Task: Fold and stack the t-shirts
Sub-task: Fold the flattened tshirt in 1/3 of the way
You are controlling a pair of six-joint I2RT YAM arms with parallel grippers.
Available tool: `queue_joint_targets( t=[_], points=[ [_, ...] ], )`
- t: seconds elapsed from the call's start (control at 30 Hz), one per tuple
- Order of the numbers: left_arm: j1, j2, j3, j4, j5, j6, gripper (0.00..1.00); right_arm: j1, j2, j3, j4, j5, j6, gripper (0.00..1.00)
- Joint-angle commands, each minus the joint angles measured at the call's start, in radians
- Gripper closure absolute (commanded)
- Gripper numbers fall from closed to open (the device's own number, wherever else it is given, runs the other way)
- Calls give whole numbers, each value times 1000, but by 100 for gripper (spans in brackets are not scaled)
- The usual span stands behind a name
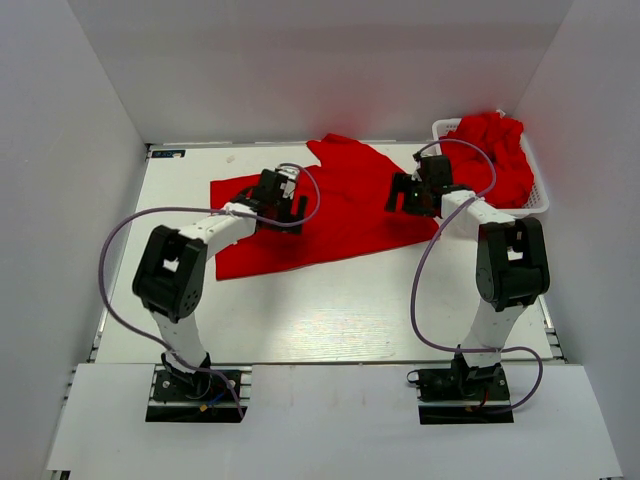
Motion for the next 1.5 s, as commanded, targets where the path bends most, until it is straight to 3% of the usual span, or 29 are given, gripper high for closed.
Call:
queue_joint_targets(
  t=[0.0, 0.17, 0.37, 0.57, 0.9, 1.2, 1.47],
  points=[
    [-6, -137, -77, 100, -85, 123, 0, -3, -41, -20, 7, 3, -18, 10],
    [-15, -148, -117, 88, 86, 393, 0, -2, -30, -14, 6, -4, -25, 10],
    [-6, -131, -137, 78, 173, 465, 0, -2, -22, -7, -3, -6, -31, 10],
    [5, -79, -125, 115, 81, 465, 0, -3, -16, 0, -8, -7, -33, 10],
    [5, -13, -112, 128, 58, 499, 0, -5, -2, 15, -23, -1, -33, 10],
    [14, 1, -123, 270, -152, 447, 0, -5, 5, 13, -20, 5, -30, 10],
    [34, 116, 1, 231, -200, 438, 0, -3, 4, 18, -28, 8, -33, 10]
  ],
)
